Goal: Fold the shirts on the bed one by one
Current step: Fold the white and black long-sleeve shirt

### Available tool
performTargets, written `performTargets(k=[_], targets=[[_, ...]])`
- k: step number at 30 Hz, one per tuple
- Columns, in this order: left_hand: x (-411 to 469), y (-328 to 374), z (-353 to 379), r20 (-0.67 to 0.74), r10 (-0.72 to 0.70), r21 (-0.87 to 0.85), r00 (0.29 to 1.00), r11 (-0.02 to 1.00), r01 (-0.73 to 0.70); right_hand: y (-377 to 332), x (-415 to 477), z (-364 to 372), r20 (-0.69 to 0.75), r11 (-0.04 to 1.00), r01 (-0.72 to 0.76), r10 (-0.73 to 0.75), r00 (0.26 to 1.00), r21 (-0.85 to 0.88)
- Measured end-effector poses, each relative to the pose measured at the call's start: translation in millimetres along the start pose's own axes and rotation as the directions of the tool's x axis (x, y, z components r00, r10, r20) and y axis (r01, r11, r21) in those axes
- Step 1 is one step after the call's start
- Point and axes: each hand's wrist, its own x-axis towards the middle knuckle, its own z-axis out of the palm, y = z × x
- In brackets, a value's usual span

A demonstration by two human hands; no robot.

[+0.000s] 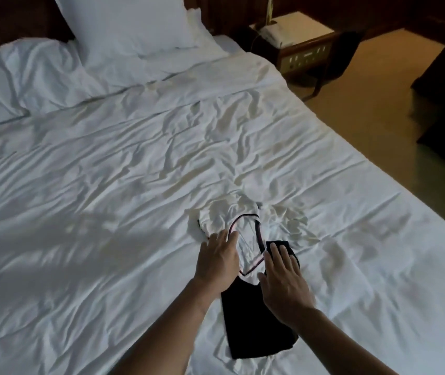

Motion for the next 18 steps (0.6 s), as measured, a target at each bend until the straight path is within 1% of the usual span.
performTargets(k=[3,5,8,10,12,15,16,18], targets=[[37,-4,39,0.051,-0.077,-0.029,0.996,0.996,0.079,23,57,22,0.063,0.999,0.005,-0.008,0.998,0.037],[58,-5,57,0.103,-0.164,-0.074,0.981,0.982,0.172,33,95,33,0.120,0.994,0.009,-0.021,0.993,0.107],[84,-13,85,0.109,-0.326,-0.118,0.939,0.934,0.338,39,146,48,0.071,0.972,0.009,-0.026,0.997,0.236],[95,-15,101,0.102,-0.389,-0.131,0.916,0.907,0.400,37,172,56,0.062,0.935,-0.046,0.026,0.998,0.350],[101,-17,116,0.128,-0.407,-0.135,0.904,0.896,0.423,36,189,63,0.087,0.870,-0.161,0.136,0.987,0.466],[102,-19,118,0.112,-0.427,-0.199,0.897,0.875,0.441,34,197,65,0.108,0.719,-0.296,0.297,0.949,0.629],[101,-21,114,0.119,-0.435,-0.242,0.893,0.859,0.451,32,195,61,0.112,0.663,-0.315,0.331,0.937,0.679],[93,-25,100,0.138,-0.475,-0.330,0.869,0.805,0.493,26,186,47,0.102,0.574,-0.305,0.358,0.928,0.760]])
